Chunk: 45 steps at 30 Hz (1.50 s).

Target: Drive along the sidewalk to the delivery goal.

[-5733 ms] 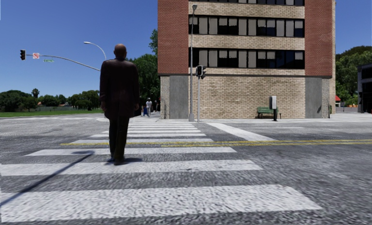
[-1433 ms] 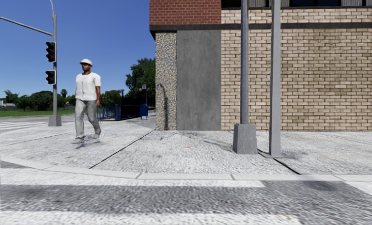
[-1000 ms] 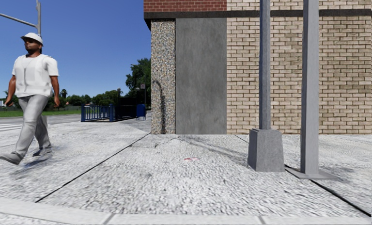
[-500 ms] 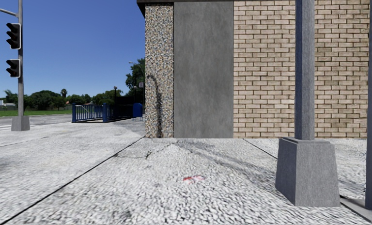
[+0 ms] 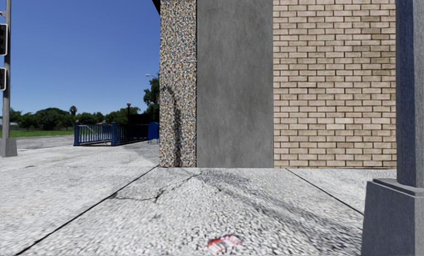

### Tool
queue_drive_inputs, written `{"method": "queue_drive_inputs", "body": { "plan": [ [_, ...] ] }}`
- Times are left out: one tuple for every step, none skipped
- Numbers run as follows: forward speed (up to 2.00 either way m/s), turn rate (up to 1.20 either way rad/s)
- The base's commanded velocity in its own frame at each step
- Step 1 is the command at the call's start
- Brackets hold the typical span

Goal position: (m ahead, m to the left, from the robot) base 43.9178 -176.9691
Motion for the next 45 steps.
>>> {"method": "queue_drive_inputs", "body": {
  "plan": [
    [1.22, 0.0],
    [1.22, 0.0],
    [1.23, 0.0],
    [1.23, 0.0],
    [1.24, 0.0],
    [1.24, 0.0],
    [1.24, 0.0],
    [1.26, 0.0],
    [1.26, 0.0],
    [1.28, 0.0],
    [1.3, 0.0],
    [1.3, 0.0],
    [1.32, 0.0],
    [1.33, 0.0],
    [1.35, 0.0],
    [1.35, 0.0],
    [1.37, 0.0],
    [1.38, 0.0],
    [1.38, 0.0],
    [1.38, -0.26],
    [1.38, -0.38],
    [1.38, -0.38],
    [1.38, -0.42],
    [1.38, -0.45],
    [1.38, -0.51],
    [1.38, -0.51],
    [1.38, -0.61],
    [1.38, -0.66],
    [1.38, -0.66],
    [1.38, -0.68],
    [1.38, -0.68],
    [1.39, -0.68],
    [1.39, -0.68],
    [1.49, -0.68],
    [1.54, -0.68],
    [1.54, -0.68],
    [1.57, -0.68],
    [1.59, -0.68],
    [1.62, -0.68],
    [1.62, -0.68],
    [1.62, -0.68],
    [1.62, -0.68],
    [1.62, -0.68],
    [1.63, -0.68],
    [1.63, -0.68]
  ]
}}
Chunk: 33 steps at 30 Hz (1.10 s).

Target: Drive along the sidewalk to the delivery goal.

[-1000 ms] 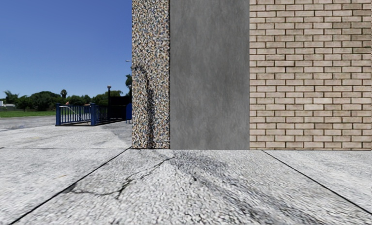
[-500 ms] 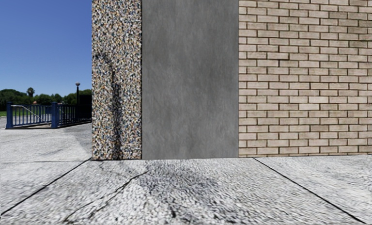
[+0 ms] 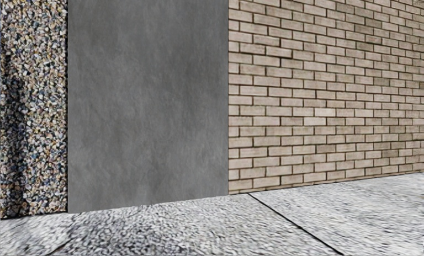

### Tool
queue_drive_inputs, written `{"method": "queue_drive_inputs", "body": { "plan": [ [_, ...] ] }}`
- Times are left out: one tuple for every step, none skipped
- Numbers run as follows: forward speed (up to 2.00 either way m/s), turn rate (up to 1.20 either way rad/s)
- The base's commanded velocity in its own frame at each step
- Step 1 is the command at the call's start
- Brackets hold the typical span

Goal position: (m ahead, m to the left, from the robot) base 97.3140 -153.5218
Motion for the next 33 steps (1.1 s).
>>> {"method": "queue_drive_inputs", "body": {
  "plan": [
    [1.63, -0.75],
    [1.63, -0.75],
    [1.63, -0.87],
    [1.63, -0.94],
    [1.63, -0.94],
    [1.63, -0.96],
    [1.63, -0.96],
    [1.63, -0.96],
    [1.63, -0.96],
    [1.63, -0.96],
    [1.63, -0.96],
    [1.63, -0.96],
    [1.63, -0.96],
    [1.63, -0.96],
    [1.63, -0.96],
    [1.63, -0.96],
    [1.63, -0.96],
    [1.63, -0.96],
    [1.63, -0.96],
    [1.63, -0.96],
    [1.63, -0.96],
    [1.63, -0.96],
    [1.63, -0.96],
    [1.63, -0.96],
    [1.63, -0.96],
    [1.63, -0.96],
    [1.63, -0.96],
    [1.63, -0.96],
    [1.63, -0.96],
    [1.63, -0.96],
    [1.63, -0.96],
    [1.63, -0.96],
    [1.63, -0.96]
  ]
}}
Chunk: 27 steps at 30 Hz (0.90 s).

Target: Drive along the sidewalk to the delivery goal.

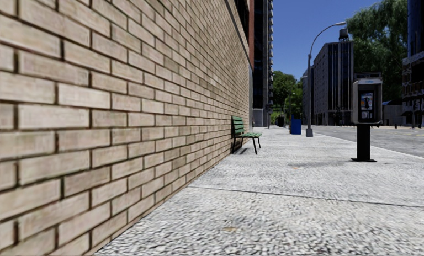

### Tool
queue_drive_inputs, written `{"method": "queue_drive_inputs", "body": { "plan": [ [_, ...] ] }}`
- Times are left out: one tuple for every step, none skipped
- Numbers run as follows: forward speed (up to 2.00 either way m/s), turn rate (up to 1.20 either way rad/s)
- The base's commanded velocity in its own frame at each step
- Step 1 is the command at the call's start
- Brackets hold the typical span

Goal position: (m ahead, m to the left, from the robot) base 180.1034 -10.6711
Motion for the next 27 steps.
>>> {"method": "queue_drive_inputs", "body": {
  "plan": [
    [1.63, -0.96],
    [1.63, -0.96],
    [1.63, -0.96],
    [1.63, -0.96],
    [1.63, -0.96],
    [1.63, -0.95],
    [1.63, -0.95],
    [1.63, -0.87],
    [1.63, -0.67],
    [1.63, -0.49],
    [1.63, -0.49],
    [1.63, 0.0],
    [1.64, 0.0],
    [1.64, 0.0],
    [1.64, 0.0],
    [1.64, 0.0],
    [1.64, 0.0],
    [1.64, 0.0],
    [1.64, 0.0],
    [1.64, 0.0],
    [1.64, 0.0],
    [1.64, 0.0],
    [1.64, 0.0],
    [1.64, 0.0],
    [1.64, 0.0],
    [1.64, 0.0],
    [1.64, 0.0]
  ]
}}
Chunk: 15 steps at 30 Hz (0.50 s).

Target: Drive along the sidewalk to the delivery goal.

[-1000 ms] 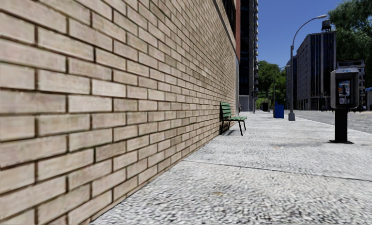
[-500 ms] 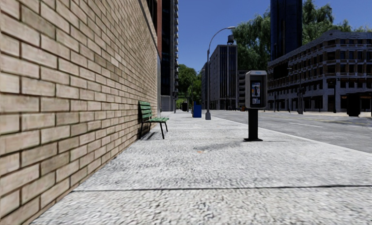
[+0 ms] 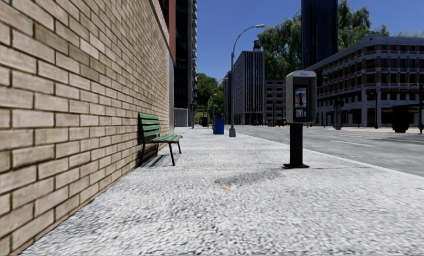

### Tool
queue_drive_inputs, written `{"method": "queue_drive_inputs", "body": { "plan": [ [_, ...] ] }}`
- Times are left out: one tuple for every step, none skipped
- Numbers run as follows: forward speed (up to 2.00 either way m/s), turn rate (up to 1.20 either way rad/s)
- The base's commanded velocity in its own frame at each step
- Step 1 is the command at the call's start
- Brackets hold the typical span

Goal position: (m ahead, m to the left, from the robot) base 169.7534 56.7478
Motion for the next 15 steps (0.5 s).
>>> {"method": "queue_drive_inputs", "body": {
  "plan": [
    [1.64, 0.0],
    [2.0, 0.0],
    [2.0, 0.0],
    [2.0, 0.0],
    [2.0, 0.0],
    [2.0, 0.0],
    [2.0, 0.0],
    [2.0, 0.0],
    [2.0, 0.0],
    [2.0, 0.0],
    [2.0, 0.0],
    [2.0, 0.0],
    [2.0, 0.0],
    [2.0, 0.0],
    [2.0, 0.0]
  ]
}}
